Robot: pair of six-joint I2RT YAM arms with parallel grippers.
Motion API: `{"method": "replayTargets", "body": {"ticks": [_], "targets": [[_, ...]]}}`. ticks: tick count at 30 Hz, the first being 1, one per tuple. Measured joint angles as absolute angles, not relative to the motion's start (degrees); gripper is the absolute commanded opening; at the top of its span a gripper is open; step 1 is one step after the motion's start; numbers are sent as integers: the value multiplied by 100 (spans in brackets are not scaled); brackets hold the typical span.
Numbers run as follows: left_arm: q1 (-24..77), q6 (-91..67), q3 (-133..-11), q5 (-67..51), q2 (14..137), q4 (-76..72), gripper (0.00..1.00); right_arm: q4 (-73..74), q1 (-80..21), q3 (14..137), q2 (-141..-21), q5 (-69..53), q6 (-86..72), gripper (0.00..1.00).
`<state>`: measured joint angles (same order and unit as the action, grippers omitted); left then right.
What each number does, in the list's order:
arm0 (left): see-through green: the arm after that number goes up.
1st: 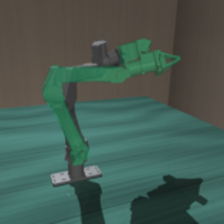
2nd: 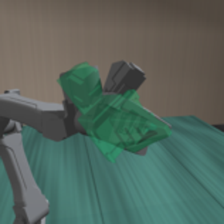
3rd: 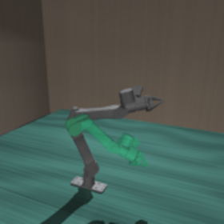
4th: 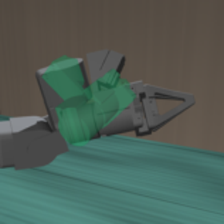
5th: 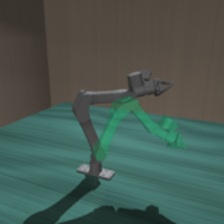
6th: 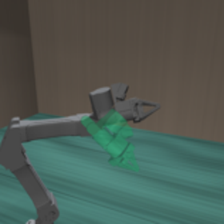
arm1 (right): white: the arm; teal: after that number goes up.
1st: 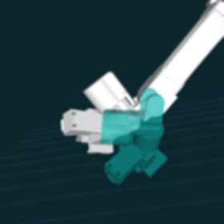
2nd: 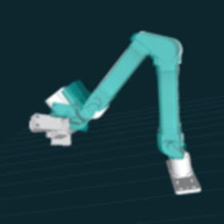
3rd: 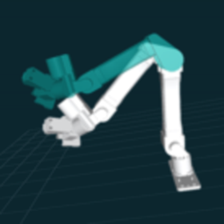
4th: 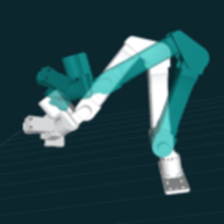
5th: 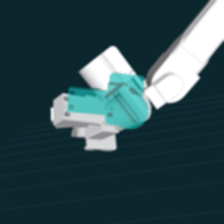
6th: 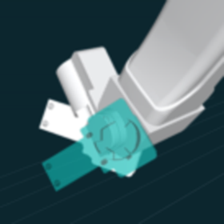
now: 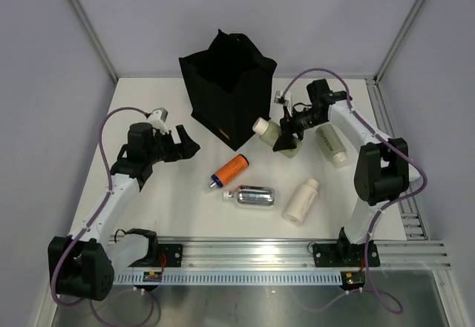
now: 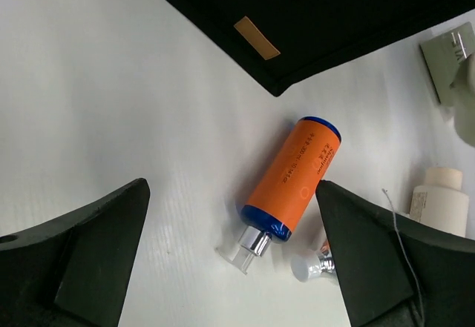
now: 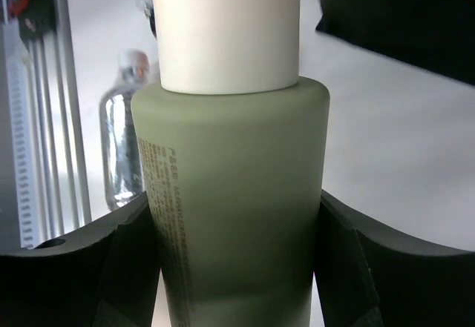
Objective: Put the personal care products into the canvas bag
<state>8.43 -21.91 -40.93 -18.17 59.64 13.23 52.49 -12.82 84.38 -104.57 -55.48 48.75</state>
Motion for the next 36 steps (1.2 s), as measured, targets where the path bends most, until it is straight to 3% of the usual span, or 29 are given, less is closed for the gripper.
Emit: {"method": "replayTargets", "body": {"ticks": [11, 15, 19, 24, 32, 35, 36], "targets": [[1072, -2250, -3922, -2095, 6751, 1225, 99, 2436, -1297, 9491, -9900, -5955, 64, 0], [1236, -2248, -3922, -2097, 6836, 1184, 99, 1997, -1450, 10735, -10333, -5124, -1411, 0], [1363, -2246, -3922, -2075, 7041, 1087, 99, 1868, -1966, 12416, -11157, -3406, -2473, 0], [1522, -2248, -3922, -2025, 7334, 1066, 99, 1798, -2779, 14199, -12328, -1693, -2810, 0], [1664, -2250, -3833, -1918, 7402, 1044, 99, 1310, -3336, 13915, -12940, -436, -2049, 1], [1688, -2246, -3793, -1879, 7437, 1031, 99, 1142, -3238, 13336, -12927, -565, -1299, 19], [1699, -2233, -3782, -1863, 7454, 1015, 99, 1094, -3194, 13131, -12919, -744, -1024, 19]]}}
